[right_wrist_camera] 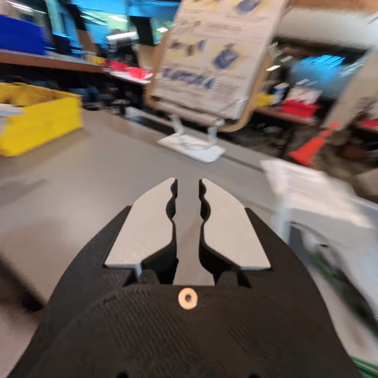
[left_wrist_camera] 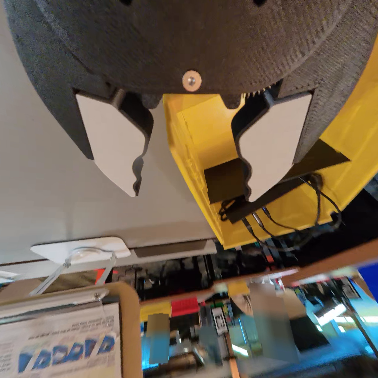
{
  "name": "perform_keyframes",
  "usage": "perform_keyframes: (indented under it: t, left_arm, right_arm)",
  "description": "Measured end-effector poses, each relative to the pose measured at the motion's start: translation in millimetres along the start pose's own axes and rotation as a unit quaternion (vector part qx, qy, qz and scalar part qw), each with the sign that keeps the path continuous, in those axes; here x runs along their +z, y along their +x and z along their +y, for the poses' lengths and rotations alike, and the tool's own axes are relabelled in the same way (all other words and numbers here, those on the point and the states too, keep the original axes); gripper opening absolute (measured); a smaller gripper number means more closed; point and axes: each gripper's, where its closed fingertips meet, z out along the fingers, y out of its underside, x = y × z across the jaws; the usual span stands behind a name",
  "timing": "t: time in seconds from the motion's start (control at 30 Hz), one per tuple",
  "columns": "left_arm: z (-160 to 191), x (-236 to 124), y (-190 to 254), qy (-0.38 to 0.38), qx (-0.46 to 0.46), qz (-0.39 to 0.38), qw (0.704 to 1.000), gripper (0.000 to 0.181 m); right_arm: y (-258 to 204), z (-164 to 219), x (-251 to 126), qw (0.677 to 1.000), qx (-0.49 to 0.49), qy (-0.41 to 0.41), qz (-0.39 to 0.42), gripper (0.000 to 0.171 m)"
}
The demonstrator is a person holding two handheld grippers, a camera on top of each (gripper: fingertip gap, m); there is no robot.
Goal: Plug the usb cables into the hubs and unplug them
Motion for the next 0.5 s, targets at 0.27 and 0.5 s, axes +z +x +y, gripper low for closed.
perform_keyframes:
  t: [0.27,0.5]
  left_arm:
    - [20,0,-15,-0.063,0.034,0.026,0.997,0.015]
    - [30,-19,-70,-0.101,0.047,-0.044,0.993,0.002]
  right_arm:
    - [-103,55,28,0.96,0.141,-0.114,-0.213,0.031]
    - [-98,54,27,0.951,0.184,-0.106,-0.225,0.029]
